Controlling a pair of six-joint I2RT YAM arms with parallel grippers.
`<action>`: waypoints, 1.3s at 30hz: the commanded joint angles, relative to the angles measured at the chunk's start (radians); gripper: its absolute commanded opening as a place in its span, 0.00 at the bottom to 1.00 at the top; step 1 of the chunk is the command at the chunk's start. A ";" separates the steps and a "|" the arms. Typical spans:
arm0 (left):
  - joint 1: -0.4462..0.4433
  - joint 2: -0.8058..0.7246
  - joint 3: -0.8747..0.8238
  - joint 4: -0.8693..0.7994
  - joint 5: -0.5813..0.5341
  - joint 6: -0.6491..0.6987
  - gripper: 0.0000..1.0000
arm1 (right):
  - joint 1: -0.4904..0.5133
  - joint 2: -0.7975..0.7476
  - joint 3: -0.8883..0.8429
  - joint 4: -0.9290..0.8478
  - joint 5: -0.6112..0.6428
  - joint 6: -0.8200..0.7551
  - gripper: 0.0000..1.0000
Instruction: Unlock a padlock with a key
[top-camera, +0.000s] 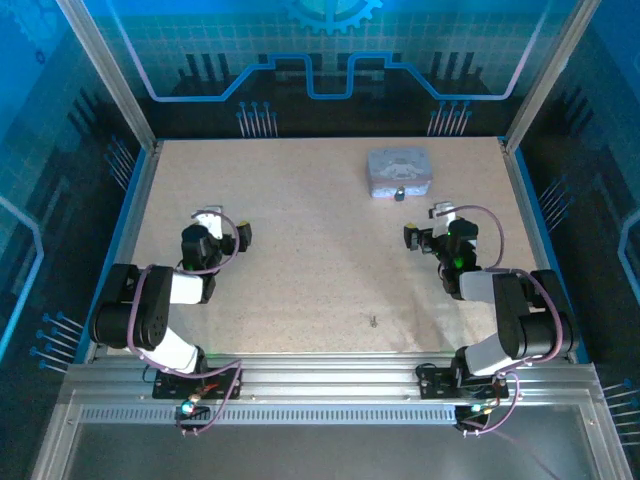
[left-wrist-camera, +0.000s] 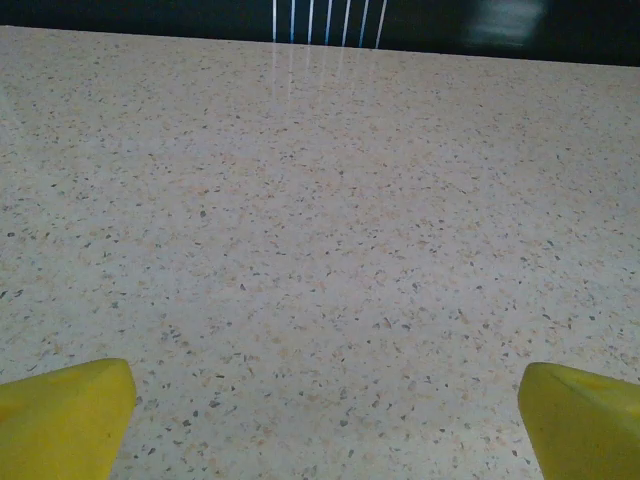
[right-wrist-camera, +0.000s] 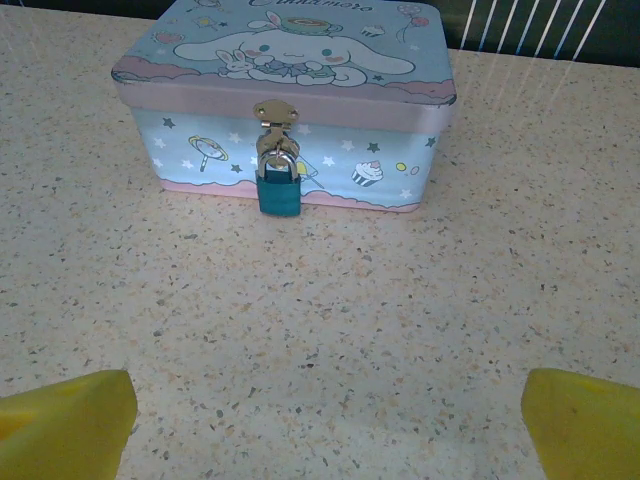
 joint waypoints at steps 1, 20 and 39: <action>0.005 -0.004 0.017 -0.002 0.025 -0.006 0.99 | -0.004 0.010 0.018 -0.002 -0.014 -0.011 1.00; 0.004 -0.003 0.017 -0.001 0.025 -0.006 0.99 | -0.004 0.010 0.019 -0.002 -0.012 -0.011 1.00; 0.005 -0.004 0.014 0.000 0.025 -0.007 0.99 | -0.012 0.009 0.018 0.000 -0.027 -0.007 1.00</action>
